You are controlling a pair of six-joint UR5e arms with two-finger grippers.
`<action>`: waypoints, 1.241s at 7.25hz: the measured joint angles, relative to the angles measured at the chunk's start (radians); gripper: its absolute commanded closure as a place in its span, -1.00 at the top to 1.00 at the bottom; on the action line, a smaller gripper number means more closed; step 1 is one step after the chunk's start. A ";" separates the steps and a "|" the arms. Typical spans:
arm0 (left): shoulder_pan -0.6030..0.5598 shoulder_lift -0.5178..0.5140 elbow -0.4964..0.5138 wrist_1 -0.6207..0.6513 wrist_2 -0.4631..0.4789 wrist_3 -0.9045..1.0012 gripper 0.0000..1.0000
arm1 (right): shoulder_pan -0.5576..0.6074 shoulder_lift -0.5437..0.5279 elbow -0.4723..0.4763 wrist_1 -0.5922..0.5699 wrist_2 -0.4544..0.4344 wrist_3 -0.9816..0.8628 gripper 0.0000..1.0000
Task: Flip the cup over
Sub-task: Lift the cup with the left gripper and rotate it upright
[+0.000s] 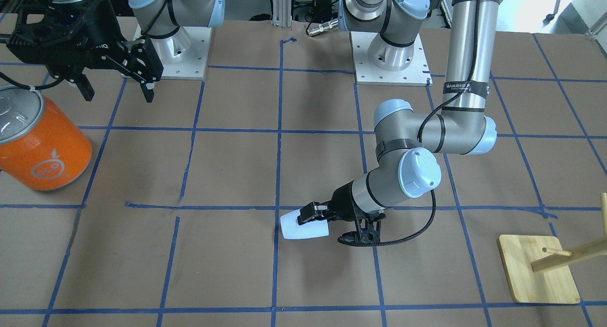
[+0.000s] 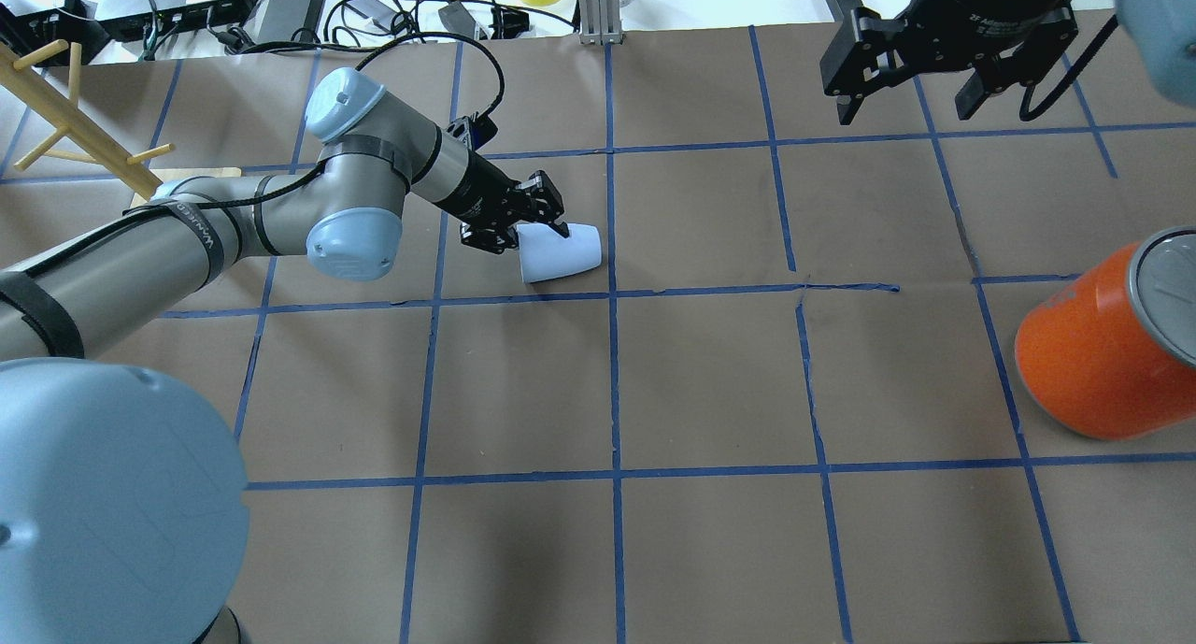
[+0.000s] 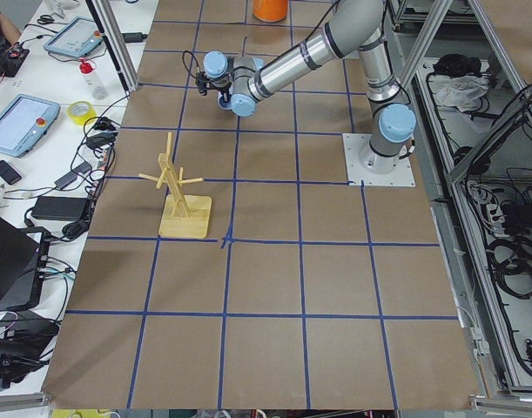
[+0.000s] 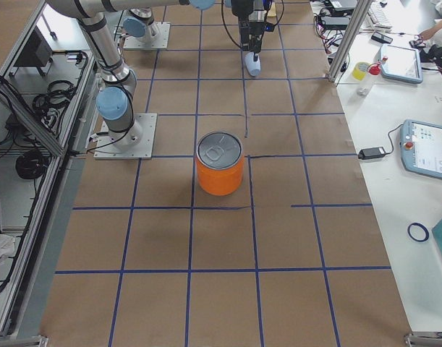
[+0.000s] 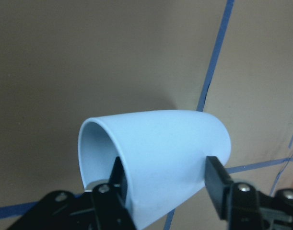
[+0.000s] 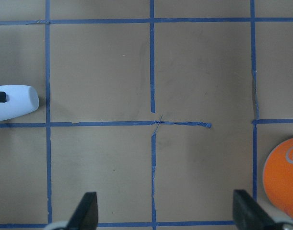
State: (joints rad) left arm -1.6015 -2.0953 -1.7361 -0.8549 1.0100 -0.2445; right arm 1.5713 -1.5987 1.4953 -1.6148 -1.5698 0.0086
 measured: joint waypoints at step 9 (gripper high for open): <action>-0.004 0.049 0.191 -0.092 0.383 -0.046 -1.00 | -0.001 0.000 0.016 -0.008 -0.009 -0.010 1.00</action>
State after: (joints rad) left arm -1.6059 -2.0464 -1.5452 -0.9468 1.3933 -0.2906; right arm 1.5706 -1.5984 1.5108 -1.6232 -1.5786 -0.0015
